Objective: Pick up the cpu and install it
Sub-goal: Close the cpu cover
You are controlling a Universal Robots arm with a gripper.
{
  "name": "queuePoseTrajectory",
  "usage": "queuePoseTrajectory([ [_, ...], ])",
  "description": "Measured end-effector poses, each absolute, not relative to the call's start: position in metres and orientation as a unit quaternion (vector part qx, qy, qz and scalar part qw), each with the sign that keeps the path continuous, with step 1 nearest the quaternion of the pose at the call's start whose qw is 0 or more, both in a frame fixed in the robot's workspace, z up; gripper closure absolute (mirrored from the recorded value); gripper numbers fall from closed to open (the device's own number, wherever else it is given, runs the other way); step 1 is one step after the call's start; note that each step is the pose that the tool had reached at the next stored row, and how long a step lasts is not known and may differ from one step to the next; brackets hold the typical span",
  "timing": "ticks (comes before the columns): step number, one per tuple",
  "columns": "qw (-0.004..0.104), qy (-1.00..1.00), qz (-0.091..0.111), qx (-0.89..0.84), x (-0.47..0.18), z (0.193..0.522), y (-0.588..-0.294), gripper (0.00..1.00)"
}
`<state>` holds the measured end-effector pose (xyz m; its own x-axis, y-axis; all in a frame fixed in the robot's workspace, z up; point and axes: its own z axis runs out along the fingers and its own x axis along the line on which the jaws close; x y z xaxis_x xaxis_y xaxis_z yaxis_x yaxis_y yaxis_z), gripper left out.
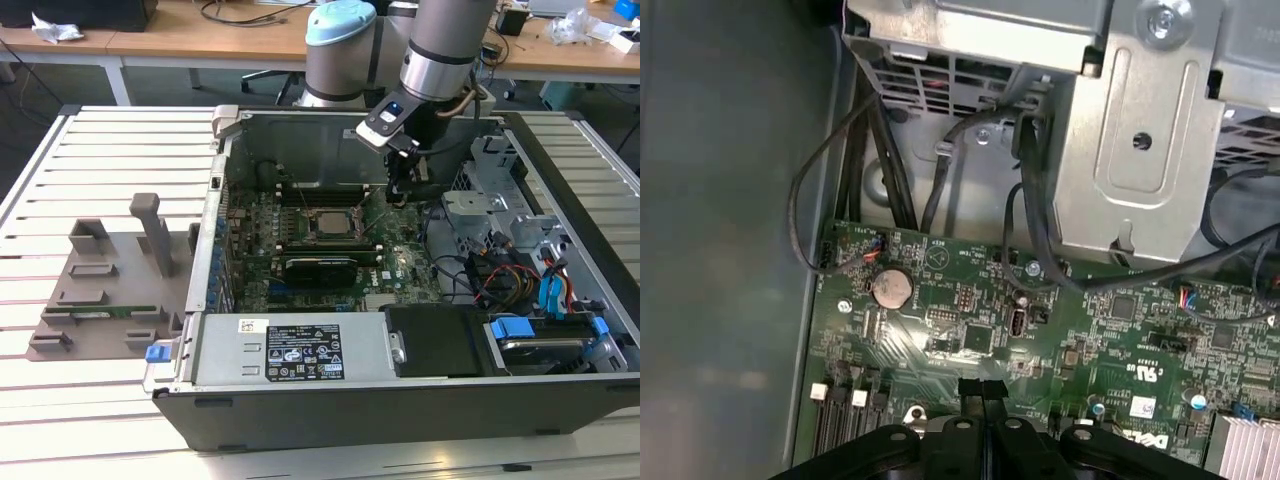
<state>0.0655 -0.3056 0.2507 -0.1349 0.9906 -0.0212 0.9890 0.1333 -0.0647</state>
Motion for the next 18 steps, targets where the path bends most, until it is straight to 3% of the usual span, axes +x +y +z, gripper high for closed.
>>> queuePoseTrajectory([
  [18, 0.013, -0.753, 0.031, -0.658, 0.05, 0.249, -0.306, 0.89],
])
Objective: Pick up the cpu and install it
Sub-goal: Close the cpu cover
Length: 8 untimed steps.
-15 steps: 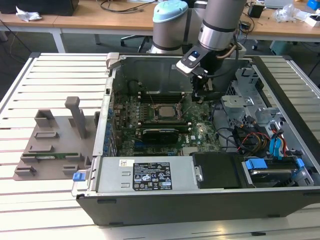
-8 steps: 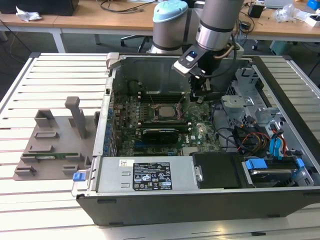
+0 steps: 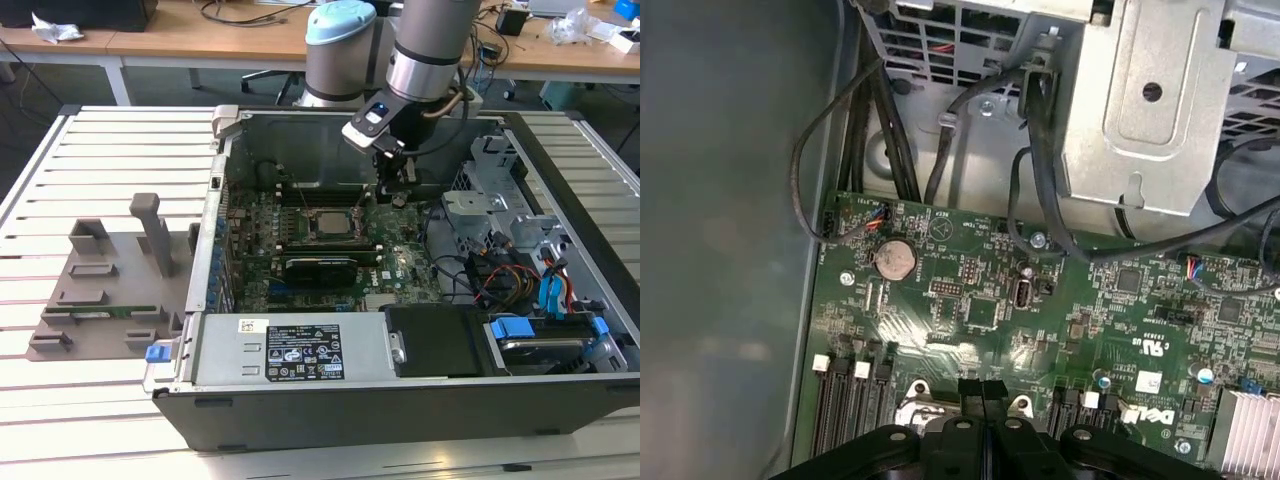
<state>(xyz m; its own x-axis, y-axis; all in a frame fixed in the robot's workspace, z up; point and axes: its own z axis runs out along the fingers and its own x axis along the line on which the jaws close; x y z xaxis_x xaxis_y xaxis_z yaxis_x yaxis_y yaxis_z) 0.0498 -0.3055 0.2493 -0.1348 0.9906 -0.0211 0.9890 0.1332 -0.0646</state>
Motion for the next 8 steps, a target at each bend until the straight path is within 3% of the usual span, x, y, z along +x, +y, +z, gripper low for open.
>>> queuePoseTrajectory([
  [8, 0.013, -0.753, 0.031, -0.658, 0.0395, 0.2489, -0.3055, 0.89],
])
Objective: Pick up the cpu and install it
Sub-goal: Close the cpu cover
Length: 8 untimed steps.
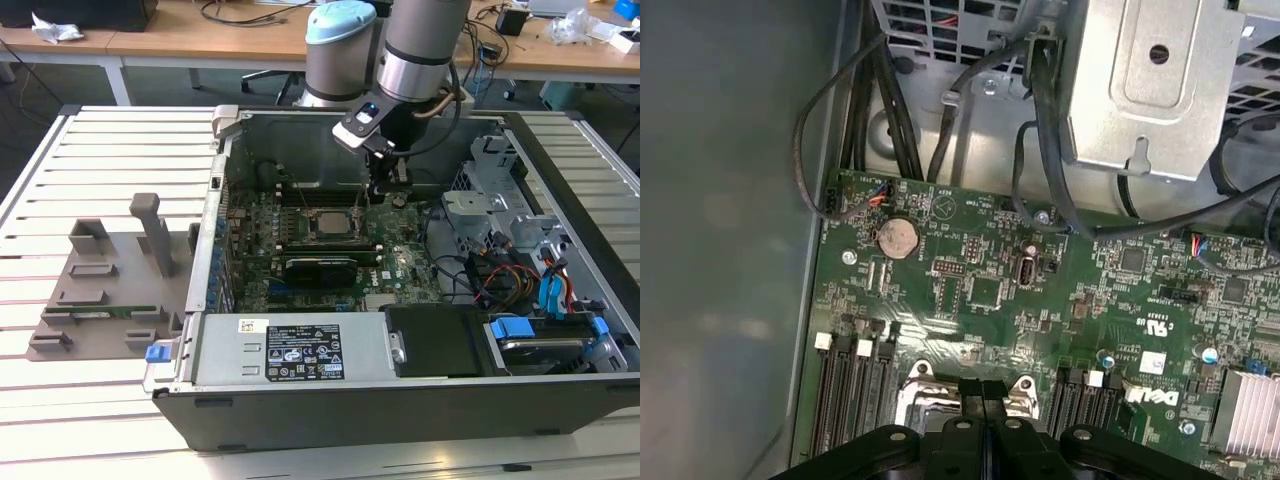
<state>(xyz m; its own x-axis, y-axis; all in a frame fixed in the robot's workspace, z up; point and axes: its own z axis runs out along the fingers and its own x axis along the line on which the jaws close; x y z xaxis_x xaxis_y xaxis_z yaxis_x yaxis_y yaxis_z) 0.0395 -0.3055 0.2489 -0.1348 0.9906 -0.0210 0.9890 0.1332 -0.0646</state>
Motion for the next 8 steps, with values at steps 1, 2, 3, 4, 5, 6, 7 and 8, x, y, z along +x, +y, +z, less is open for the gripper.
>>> queuePoseTrajectory([
  [1, 0.013, -0.753, 0.031, -0.658, 0.0379, 0.2489, -0.3055, 0.89],
  [2, 0.013, -0.753, 0.031, -0.658, 0.0373, 0.2488, -0.3055, 0.89],
  [3, 0.013, -0.753, 0.031, -0.658, 0.0366, 0.2488, -0.3055, 0.89],
  [4, 0.013, -0.753, 0.031, -0.658, 0.0349, 0.2487, -0.3055, 0.89],
  [5, 0.013, -0.753, 0.031, -0.658, 0.0335, 0.2486, -0.3055, 0.89],
  [6, 0.013, -0.753, 0.031, -0.658, 0.0328, 0.2486, -0.3055, 0.89],
  [7, 0.013, -0.753, 0.031, -0.658, 0.0318, 0.2486, -0.3055, 0.89],
  [8, 0.013, -0.753, 0.031, -0.658, 0.0308, 0.2486, -0.3055, 0.89],
])
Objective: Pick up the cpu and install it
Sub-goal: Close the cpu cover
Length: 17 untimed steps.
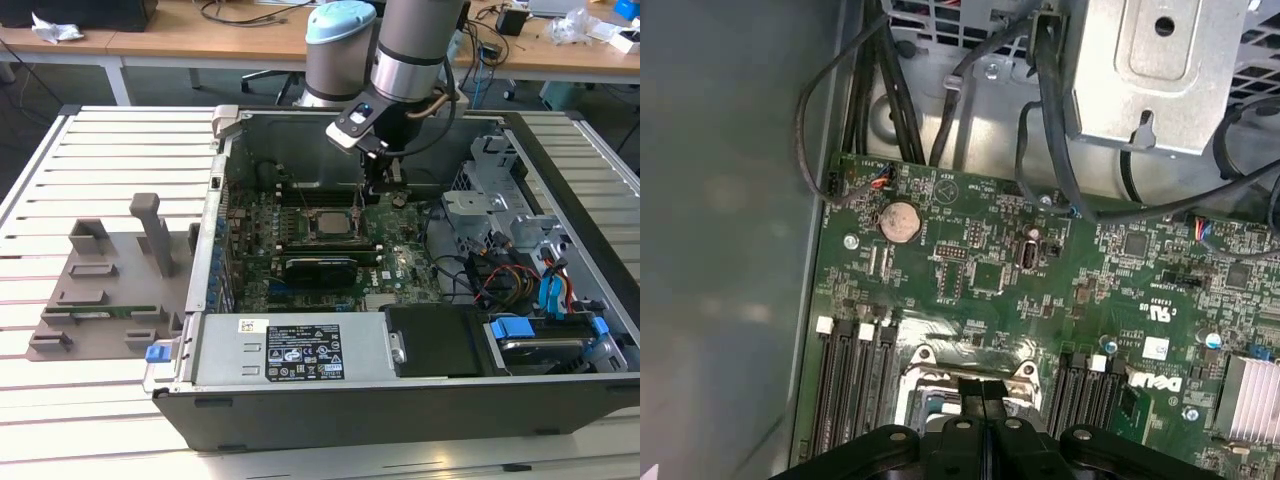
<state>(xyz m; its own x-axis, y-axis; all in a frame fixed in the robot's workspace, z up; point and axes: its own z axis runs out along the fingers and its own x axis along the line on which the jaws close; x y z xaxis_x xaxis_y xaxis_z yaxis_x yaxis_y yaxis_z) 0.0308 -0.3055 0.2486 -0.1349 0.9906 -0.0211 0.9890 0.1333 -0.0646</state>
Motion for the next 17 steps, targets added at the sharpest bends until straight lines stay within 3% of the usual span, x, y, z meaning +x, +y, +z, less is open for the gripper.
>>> queuePoseTrajectory([
  [17, 0.013, -0.753, 0.031, -0.658, 0.013, 0.244, -0.306, 0.89],
])
